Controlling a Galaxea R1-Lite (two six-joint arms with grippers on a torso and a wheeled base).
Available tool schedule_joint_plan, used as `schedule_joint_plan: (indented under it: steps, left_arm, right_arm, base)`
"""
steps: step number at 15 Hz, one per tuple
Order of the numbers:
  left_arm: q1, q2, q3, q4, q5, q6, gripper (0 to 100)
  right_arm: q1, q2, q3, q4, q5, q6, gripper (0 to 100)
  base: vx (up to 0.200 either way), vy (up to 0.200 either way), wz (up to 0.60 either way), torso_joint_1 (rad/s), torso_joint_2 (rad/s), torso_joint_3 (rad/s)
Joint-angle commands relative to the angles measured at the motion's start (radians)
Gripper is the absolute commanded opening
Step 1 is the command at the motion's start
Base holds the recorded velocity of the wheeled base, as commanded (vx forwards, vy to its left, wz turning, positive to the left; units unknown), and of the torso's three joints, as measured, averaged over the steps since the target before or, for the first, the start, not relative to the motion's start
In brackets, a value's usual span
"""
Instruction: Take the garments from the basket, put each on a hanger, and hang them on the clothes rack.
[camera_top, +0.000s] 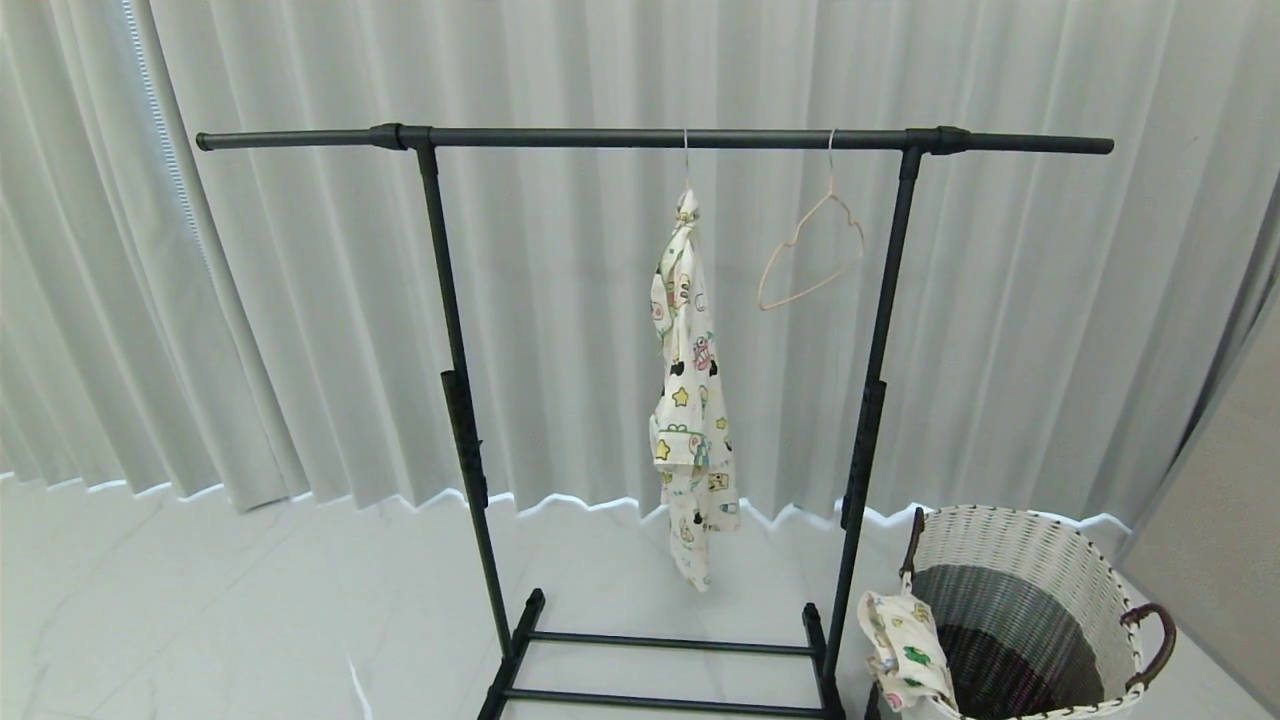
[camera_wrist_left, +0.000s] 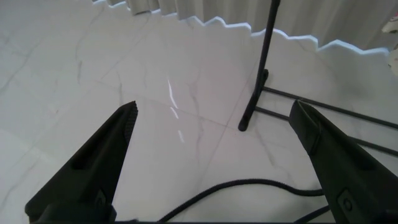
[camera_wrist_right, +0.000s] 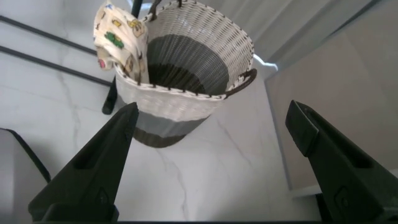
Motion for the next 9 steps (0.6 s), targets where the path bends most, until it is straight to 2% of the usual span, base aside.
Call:
schedule_joint_plan:
  steps: [1,9]
  left_arm:
    - [0.001,0.015,0.000,-0.001,0.000,0.000,100]
    - [0.001,0.015,0.000,0.001,0.000,0.000,100]
  right_arm:
    - [0.000,0.002,0.000,0.001,0.000,-0.001,100]
    - [0.000,0.004,0.000,0.001,0.000,-0.001,100]
  base:
    - [0.200,0.000,0.00,0.007,0.00,-0.002]
    - [0.200,0.000,0.00,0.004,0.00,0.000]
